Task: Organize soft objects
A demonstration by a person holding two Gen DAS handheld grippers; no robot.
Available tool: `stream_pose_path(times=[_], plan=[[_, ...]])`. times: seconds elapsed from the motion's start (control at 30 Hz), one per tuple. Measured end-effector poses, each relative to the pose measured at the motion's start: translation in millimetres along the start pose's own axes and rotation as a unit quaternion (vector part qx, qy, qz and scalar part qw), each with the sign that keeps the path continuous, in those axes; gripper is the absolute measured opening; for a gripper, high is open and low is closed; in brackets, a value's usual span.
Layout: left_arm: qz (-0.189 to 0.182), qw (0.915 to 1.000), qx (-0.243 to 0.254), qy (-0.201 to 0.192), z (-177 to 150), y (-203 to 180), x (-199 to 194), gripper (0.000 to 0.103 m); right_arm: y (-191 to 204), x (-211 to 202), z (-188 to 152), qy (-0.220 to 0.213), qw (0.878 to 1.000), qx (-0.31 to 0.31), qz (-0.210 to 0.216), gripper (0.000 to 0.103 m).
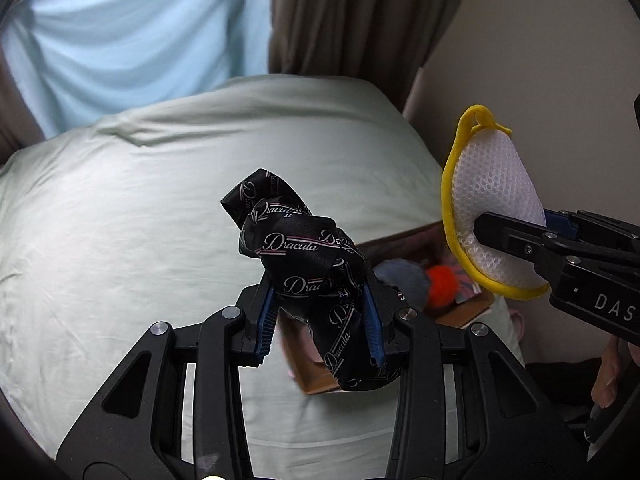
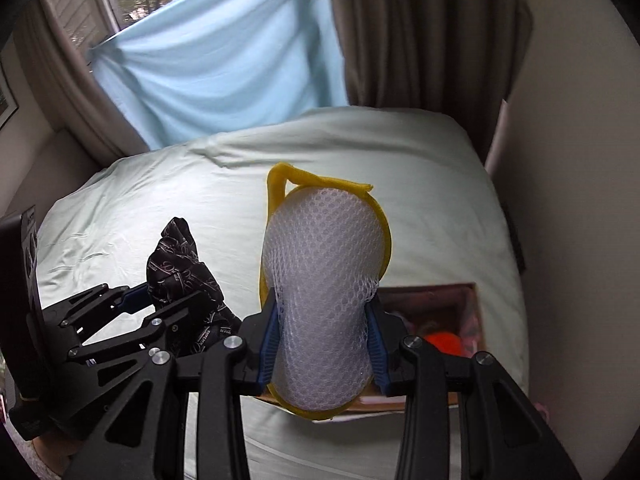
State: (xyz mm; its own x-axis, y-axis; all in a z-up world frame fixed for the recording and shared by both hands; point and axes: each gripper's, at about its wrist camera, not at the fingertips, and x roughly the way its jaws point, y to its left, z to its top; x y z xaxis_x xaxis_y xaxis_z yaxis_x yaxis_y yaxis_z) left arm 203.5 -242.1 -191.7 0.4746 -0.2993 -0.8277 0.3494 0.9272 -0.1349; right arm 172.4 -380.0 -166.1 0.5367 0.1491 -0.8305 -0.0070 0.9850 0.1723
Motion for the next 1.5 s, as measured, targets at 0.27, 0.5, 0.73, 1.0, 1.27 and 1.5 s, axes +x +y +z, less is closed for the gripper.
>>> stream_pose_path(times=[0.27, 0.5, 0.73, 1.0, 1.27, 1.5], plan=[[-0.023, 0.9977, 0.027, 0.057, -0.2, -30.2, 64.3, 0.034, -64.7, 36.6, -19.5, 0.054, 0.997, 0.058, -0.025, 0.036], [-0.021, 0.9919, 0.046, 0.116, -13.7, -38.9, 121.8, 0.034, -107.9, 92.3, -31.6, 0.109, 0.985, 0.132, -0.023, 0.038], [-0.005, 0.9839, 0.074, 0.162, -27.5, -35.9, 162.2, 0.034, -142.4, 133.8, -47.3, 0.153, 0.968, 0.2, -0.018, 0.044], [0.015, 0.9779, 0.103, 0.181, -39.0, -39.5, 166.4, 0.092, -151.7, 136.1, -54.3, 0.151, 0.961, 0.233, -0.014, 0.093], [0.021, 0.9787, 0.105, 0.175, -56.8, -40.5, 149.4, 0.103, -155.4, 121.0, -64.0, 0.138, 0.963, 0.229, -0.044, 0.097], [0.02, 0.9835, 0.089, 0.156, -62.5, -39.7, 112.9, 0.103, -147.2, 94.8, -69.2, 0.115, 0.971, 0.208, -0.039, 0.097]])
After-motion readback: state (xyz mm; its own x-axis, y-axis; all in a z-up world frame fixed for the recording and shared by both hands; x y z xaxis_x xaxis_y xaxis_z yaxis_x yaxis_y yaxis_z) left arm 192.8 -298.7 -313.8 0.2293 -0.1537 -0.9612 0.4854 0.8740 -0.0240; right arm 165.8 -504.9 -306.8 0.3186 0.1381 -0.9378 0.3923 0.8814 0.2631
